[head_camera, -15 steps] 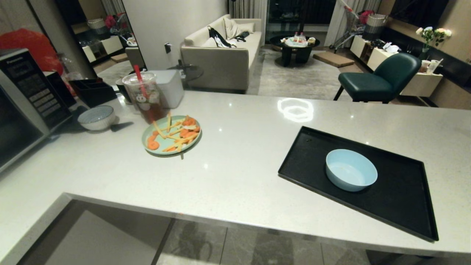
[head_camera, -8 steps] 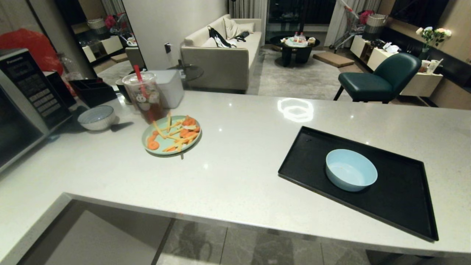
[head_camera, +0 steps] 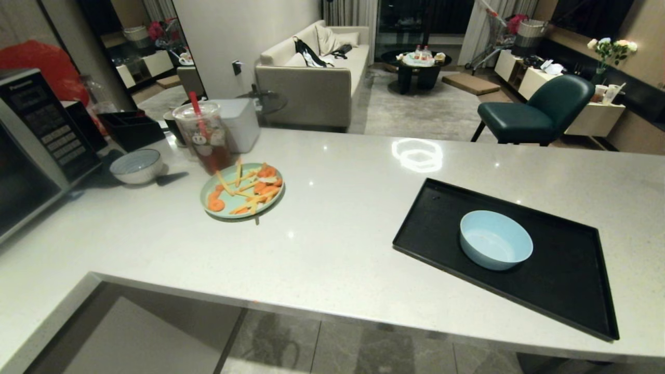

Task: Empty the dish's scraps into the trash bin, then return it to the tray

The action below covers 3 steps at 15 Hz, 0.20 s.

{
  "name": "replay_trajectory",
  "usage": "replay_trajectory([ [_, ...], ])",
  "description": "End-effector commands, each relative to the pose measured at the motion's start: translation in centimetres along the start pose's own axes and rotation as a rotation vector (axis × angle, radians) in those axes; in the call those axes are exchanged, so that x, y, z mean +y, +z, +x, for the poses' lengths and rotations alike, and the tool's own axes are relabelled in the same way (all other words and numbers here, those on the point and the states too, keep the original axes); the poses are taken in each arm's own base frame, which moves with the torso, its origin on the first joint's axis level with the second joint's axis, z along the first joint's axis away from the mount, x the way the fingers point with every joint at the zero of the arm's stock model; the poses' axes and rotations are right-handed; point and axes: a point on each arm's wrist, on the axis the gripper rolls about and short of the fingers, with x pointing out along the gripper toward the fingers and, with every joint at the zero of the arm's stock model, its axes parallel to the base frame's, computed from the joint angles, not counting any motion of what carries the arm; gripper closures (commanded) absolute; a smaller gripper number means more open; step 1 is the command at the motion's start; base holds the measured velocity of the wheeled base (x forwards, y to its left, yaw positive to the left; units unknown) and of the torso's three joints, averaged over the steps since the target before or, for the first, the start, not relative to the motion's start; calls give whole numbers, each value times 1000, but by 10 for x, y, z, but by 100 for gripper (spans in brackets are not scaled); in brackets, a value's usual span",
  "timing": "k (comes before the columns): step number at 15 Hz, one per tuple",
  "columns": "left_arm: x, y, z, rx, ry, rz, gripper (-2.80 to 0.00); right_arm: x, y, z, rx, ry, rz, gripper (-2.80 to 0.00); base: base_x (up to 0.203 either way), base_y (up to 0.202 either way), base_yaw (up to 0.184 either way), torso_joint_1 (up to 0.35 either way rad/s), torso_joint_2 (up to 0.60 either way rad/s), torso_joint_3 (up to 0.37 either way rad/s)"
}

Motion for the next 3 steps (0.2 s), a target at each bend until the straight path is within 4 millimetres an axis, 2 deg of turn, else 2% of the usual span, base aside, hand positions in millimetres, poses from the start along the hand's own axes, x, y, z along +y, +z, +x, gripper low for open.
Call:
replay_trajectory([
  [1, 0, 0, 0, 0, -1, -1, 0, 0, 0, 0, -1, 2, -1, 0, 0, 0, 0, 0, 0, 0],
  [3, 0, 0, 0, 0, 1, -1, 0, 0, 0, 0, -1, 2, -1, 0, 0, 0, 0, 0, 0, 0],
])
